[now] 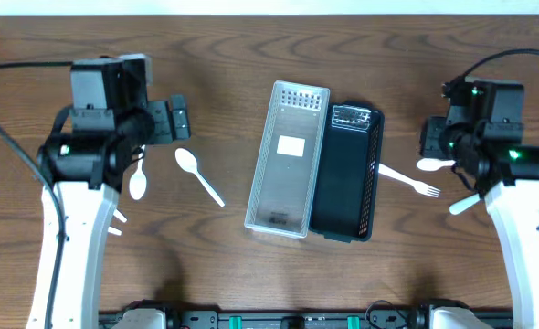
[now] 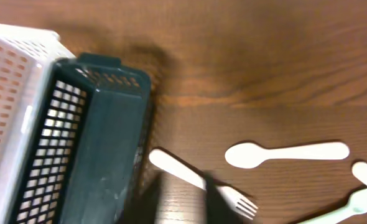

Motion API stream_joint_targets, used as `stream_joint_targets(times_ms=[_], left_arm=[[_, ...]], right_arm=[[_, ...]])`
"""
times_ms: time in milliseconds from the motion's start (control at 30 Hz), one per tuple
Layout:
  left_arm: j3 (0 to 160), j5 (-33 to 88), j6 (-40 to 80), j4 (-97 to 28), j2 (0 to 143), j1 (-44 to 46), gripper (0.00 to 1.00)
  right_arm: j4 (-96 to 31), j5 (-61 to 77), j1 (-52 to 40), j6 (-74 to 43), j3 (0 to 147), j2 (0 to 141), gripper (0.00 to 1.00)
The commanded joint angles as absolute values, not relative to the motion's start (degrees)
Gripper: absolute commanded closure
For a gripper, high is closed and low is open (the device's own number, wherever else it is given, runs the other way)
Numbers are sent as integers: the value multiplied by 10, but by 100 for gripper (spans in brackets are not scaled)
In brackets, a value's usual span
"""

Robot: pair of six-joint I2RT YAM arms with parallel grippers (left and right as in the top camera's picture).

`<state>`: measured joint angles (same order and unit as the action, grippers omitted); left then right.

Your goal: Pack container

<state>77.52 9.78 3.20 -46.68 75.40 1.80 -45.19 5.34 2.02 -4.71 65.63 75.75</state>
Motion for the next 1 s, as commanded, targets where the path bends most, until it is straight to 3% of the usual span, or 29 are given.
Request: stream_joint_targets(times_ms=[0,167,300,433,667,833,967], left_arm=[[788,140,39,-467,776,16,2],[782,140,39,-467,824,19,1],[781,140,39,-481,865,25,21],[781,140,39,-504,896,29,28],[781,140,39,-514,919,29,79],[781,139,39,-523,919,29,89],[781,139,39,-531,919,29,89]], right_arm=[[-458,38,27,-57,666,799,99],[-458,39,27,-57,666,878,99],[-454,41,23,-57,666,933,99],[-455,42,11,-55,666,975,99],[-438,93,-20,-36,666,1020,99],[-420,110,-44,-32,666,1025,99],[-411,158,-56,-14,666,1025,99]])
